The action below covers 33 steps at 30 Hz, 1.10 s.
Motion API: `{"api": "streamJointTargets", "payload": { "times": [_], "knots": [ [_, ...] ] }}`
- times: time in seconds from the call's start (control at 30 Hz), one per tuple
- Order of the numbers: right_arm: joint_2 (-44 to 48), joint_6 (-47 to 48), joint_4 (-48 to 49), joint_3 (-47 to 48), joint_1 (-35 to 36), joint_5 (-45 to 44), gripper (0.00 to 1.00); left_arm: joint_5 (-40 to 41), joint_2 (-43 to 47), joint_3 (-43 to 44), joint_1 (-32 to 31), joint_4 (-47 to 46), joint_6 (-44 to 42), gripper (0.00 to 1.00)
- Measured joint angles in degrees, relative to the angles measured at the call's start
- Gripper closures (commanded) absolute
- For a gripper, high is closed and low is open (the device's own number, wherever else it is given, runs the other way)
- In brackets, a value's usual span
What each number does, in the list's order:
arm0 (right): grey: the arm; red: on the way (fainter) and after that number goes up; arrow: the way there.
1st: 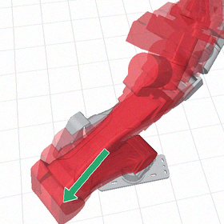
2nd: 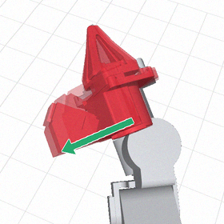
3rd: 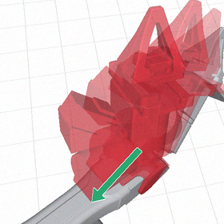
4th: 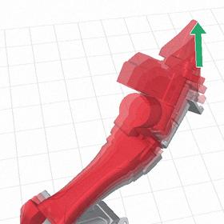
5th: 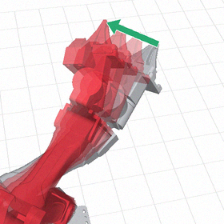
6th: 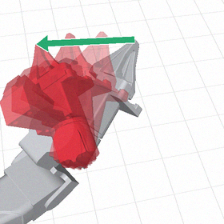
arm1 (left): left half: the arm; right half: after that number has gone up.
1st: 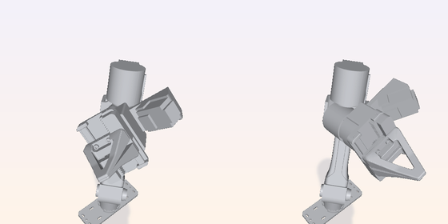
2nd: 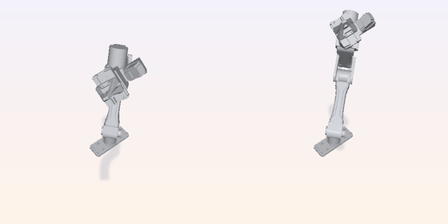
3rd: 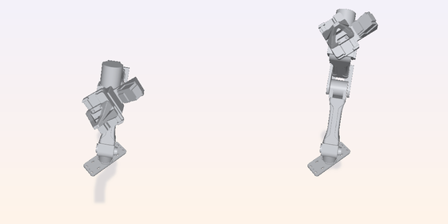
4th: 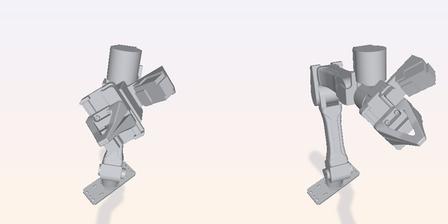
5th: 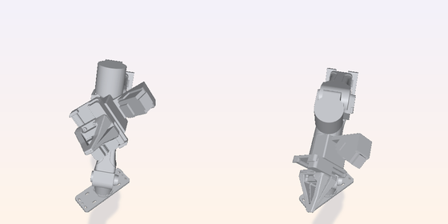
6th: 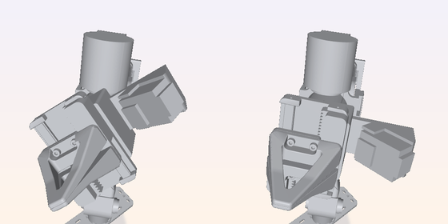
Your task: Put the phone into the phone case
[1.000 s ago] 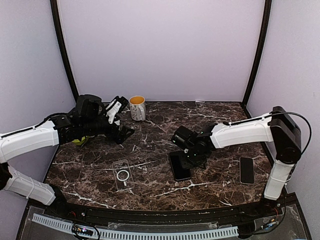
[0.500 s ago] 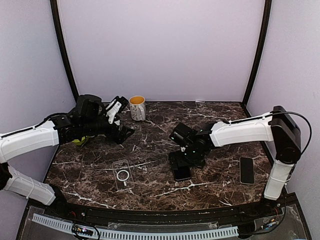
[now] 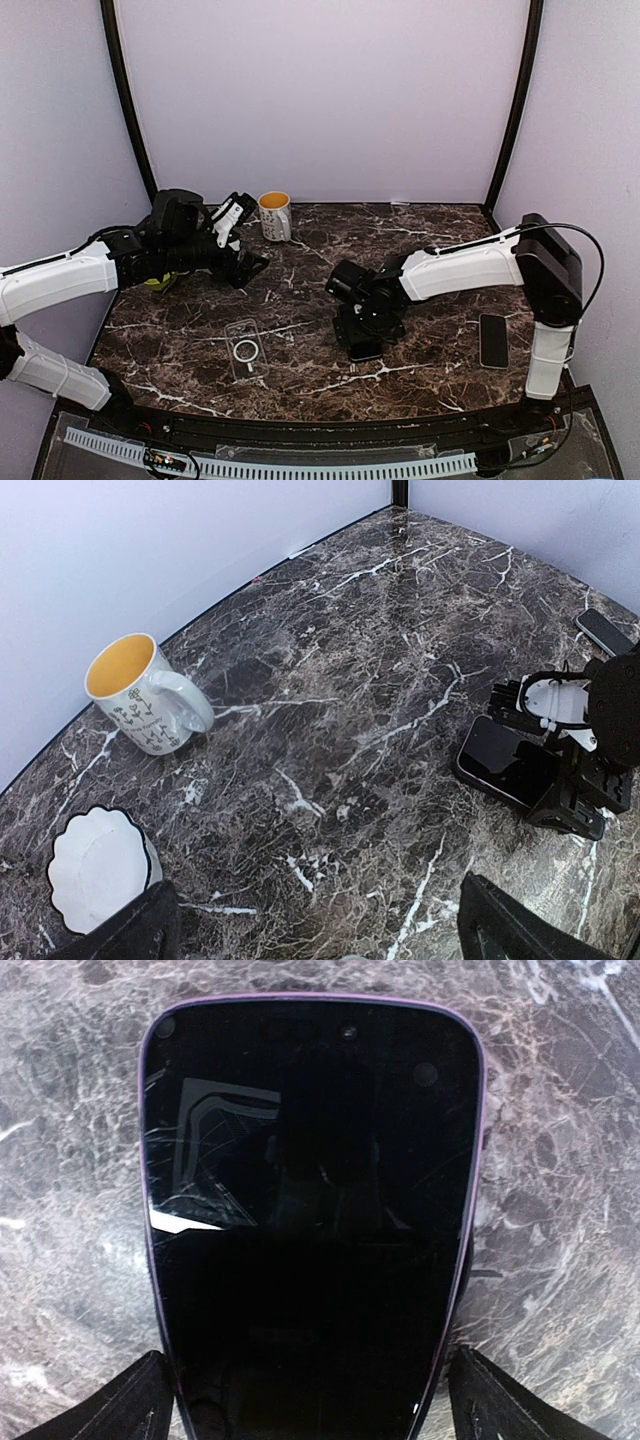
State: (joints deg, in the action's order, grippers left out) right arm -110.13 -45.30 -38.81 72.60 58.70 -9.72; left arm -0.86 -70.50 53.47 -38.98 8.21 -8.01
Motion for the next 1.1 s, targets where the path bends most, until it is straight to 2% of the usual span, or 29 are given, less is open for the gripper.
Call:
{"api": "streamJointTargets", "payload": {
  "times": [0.2, 0.3, 0.5, 0.6, 0.7, 0.8, 0.9, 1.03, 1.1],
  "knots": [
    [-2.4, -0.2, -3.0, 3.2, 1.5, -2.7, 0.19, 0.0, 0.0, 0.0, 0.0, 0.0, 0.0, 0.01],
    [-2.6, -0.1, -3.2, 3.5, 1.8, -3.2, 0.29, 0.0, 0.0, 0.0, 0.0, 0.0, 0.0, 0.01],
    [-2.6, 0.3, -3.2, 3.6, 1.8, -3.2, 0.55, -0.1, 0.0, 0.0, 0.0, 0.0, -0.2, 0.01],
    [-2.5, 0.9, -3.0, 3.6, 1.9, -3.2, 0.66, -0.2, 0.0, 0.0, 0.0, 0.0, -0.3, 0.01],
    [-2.1, 2.1, -2.6, 3.5, 2.2, -4.1, 0.81, -0.1, 0.0, 0.0, 0.0, 0.0, -0.4, 0.01],
    [0.1, 3.5, -1.8, 3.1, 4.3, -9.5, 0.8, -0.2, 0.1, -0.1, 0.0, -0.2, -0.3, 0.05],
    [5.1, 6.6, 1.6, 3.1, 8.2, -17.6, 0.8, -1.4, 1.4, -1.1, 0.0, -2.1, 0.0, 0.15],
    [12.8, 14.9, 12.3, 3.1, 13.6, -28.5, 0.8, -7.5, 7.1, -3.7, 0.0, -7.5, 4.0, 0.18],
    [15.1, 20.3, 20.1, 2.8, 15.6, -32.6, 0.79, -11.6, 10.6, -5.0, -0.3, -14.2, 8.0, 0.17]
  ]
}}
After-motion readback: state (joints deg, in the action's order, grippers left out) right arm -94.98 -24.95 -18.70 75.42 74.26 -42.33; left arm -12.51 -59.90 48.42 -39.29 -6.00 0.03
